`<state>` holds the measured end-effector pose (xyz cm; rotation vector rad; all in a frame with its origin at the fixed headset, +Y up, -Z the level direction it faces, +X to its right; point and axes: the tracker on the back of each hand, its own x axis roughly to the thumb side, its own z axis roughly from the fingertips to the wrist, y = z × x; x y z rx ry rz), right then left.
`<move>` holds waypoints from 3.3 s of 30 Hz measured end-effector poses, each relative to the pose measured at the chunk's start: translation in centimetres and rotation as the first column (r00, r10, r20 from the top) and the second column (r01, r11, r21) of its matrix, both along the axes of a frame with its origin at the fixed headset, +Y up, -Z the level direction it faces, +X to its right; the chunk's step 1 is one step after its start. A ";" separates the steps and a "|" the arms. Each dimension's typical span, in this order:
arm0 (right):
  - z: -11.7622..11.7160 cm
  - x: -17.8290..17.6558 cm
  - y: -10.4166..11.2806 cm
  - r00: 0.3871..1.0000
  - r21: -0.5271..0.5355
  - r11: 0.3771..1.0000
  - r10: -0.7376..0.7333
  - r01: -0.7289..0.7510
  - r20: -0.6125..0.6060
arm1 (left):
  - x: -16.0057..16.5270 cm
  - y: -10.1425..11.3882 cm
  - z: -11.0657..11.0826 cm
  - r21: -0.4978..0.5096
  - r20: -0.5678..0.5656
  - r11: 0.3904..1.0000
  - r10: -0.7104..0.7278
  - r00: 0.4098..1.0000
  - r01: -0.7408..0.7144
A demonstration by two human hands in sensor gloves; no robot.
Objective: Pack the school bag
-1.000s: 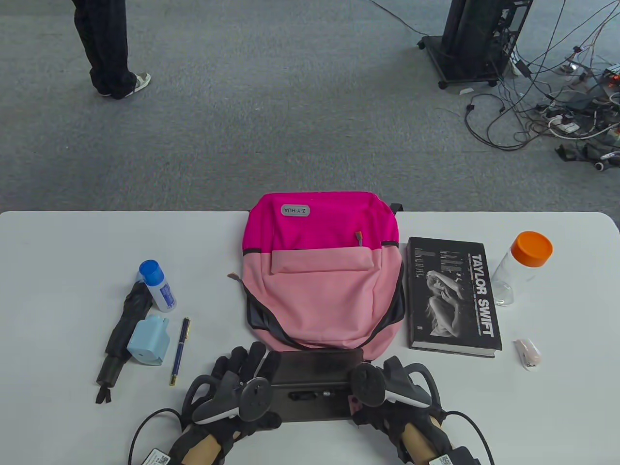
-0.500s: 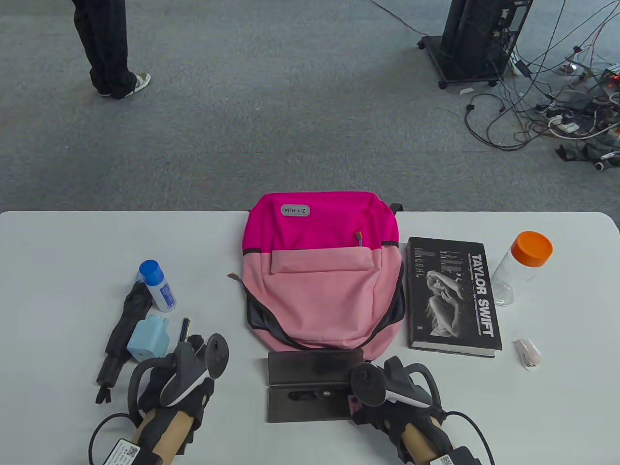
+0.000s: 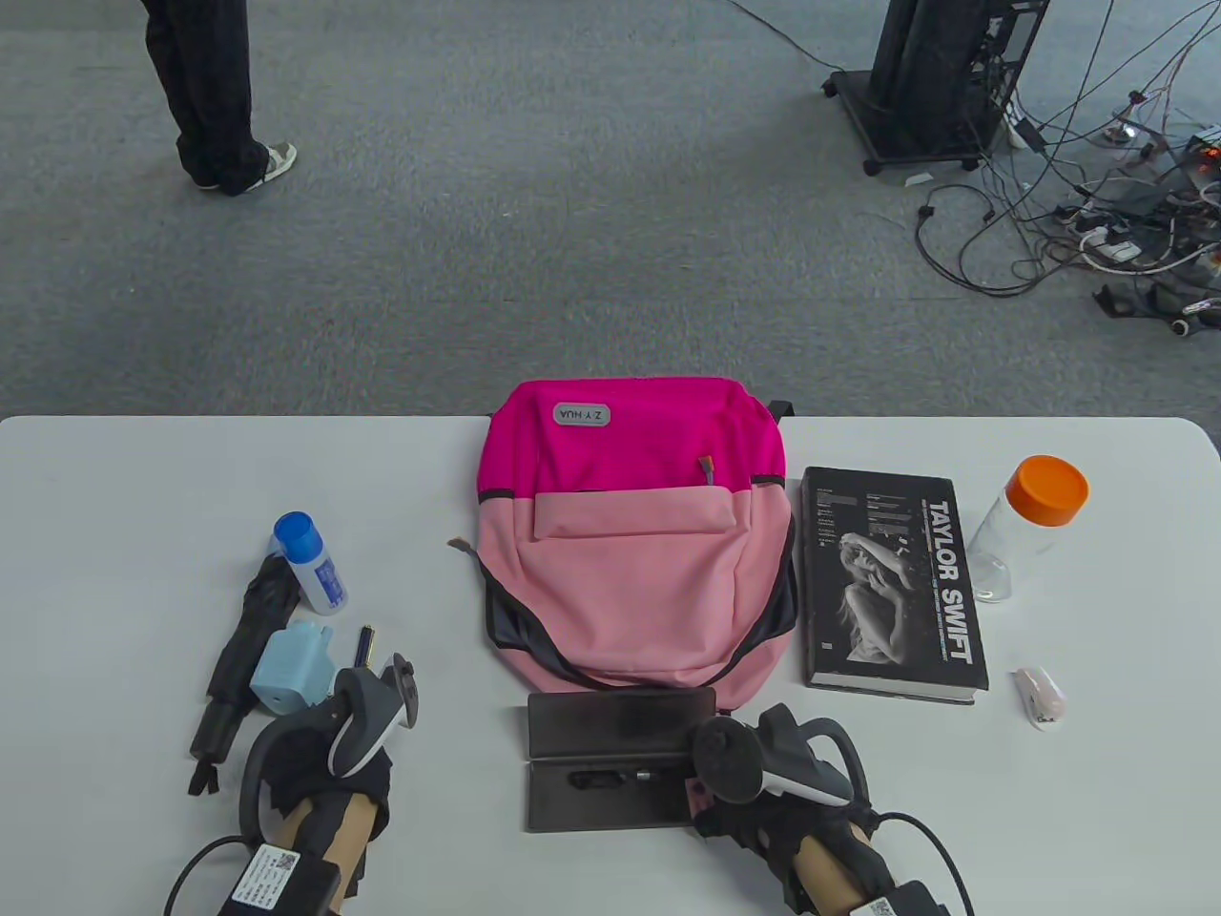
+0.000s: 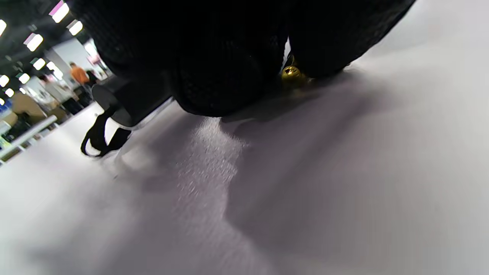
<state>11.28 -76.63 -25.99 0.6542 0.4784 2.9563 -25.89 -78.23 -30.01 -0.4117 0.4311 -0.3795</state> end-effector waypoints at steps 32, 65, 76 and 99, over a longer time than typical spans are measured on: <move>0.1 0.0 -0.1 1.000 -0.006 1.000 -0.014 0.014 0.014 | 10.0 7.8 5.3 -0.267 0.661 0.920 0.391 0.640 -0.287; 0.2 0.0 -0.2 1.000 -0.001 1.000 -0.014 0.014 0.009 | 14.0 3.5 5.5 -0.108 0.740 0.937 0.299 0.603 -0.332; 0.2 0.0 -0.2 1.000 0.001 1.000 -0.010 0.010 0.016 | 11.5 4.5 2.4 0.147 0.637 0.853 0.305 0.708 -0.500; 0.4 0.2 0.0 0.947 -0.009 0.986 0.162 -0.166 0.279 | 11.9 4.2 1.2 0.011 0.679 0.838 0.395 0.619 -0.546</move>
